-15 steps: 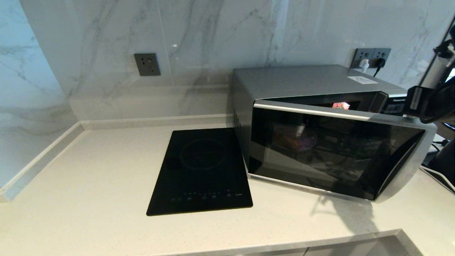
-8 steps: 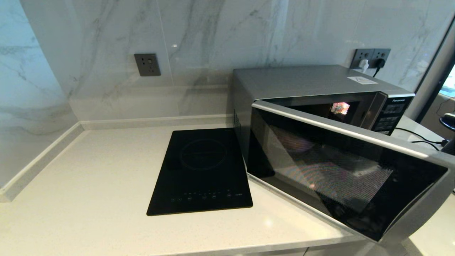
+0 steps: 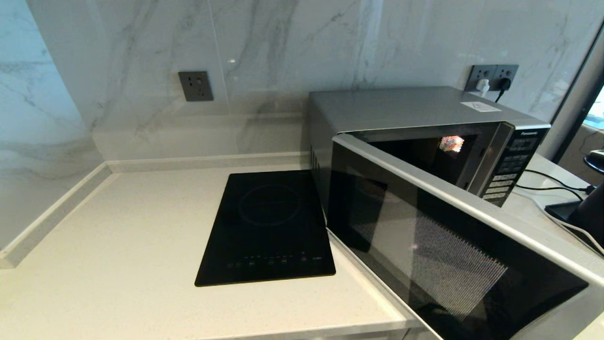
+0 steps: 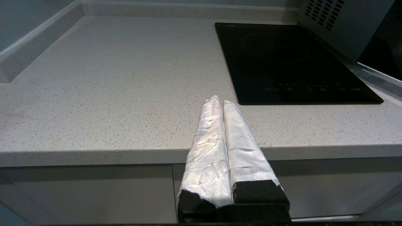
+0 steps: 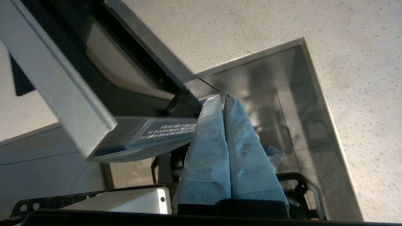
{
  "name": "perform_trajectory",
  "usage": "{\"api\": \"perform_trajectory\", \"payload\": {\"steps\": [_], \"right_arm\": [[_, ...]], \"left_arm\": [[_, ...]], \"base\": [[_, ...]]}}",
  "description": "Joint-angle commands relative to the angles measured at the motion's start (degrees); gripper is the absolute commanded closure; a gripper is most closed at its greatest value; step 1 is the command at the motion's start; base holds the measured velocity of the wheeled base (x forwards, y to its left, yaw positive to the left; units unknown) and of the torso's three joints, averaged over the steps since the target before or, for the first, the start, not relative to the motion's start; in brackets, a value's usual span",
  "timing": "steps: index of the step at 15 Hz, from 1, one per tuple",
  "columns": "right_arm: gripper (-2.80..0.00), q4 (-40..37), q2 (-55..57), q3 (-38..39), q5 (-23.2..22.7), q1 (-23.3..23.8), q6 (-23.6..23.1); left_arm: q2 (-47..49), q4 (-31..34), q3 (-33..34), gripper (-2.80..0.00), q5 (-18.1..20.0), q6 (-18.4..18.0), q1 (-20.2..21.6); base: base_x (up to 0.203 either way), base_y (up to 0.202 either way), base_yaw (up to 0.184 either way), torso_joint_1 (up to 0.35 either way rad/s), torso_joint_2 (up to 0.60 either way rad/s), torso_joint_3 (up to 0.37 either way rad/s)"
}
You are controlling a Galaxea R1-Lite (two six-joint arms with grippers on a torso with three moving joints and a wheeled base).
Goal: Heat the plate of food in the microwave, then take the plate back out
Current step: Open the microwave oven
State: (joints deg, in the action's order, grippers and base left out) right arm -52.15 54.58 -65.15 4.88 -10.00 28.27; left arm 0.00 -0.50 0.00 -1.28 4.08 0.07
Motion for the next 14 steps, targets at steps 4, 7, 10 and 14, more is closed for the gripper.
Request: {"api": "perform_trajectory", "payload": {"steps": [4, 7, 10, 14], "right_arm": [[0.00, 3.22, -16.19, 10.56, -7.47, 0.01, 3.37], [0.00, -0.24, -16.78, 8.99, -11.72, -0.02, 8.38], [0.00, -0.08, -14.09, 7.99, -11.93, 0.02, 8.40], [0.00, 0.61, -6.51, 5.95, -12.73, -0.02, 8.89]], "left_arm": [[0.09, -0.03, 0.00, 0.00, -0.04, 0.05, 0.01], [0.09, -0.03, 0.00, 0.00, -0.04, 0.05, 0.01], [0.09, -0.03, 0.00, 0.00, -0.04, 0.05, 0.01], [0.09, -0.03, 0.00, 0.00, -0.04, 0.05, 0.01]], "base": [[0.000, 0.000, 0.000, 0.000, 0.00, 0.000], [0.000, 0.000, 0.000, 0.000, 0.00, 0.000], [0.000, 0.000, 0.000, 0.000, 0.00, 0.000], [0.000, 0.000, 0.000, 0.000, 0.00, 0.000]]}}
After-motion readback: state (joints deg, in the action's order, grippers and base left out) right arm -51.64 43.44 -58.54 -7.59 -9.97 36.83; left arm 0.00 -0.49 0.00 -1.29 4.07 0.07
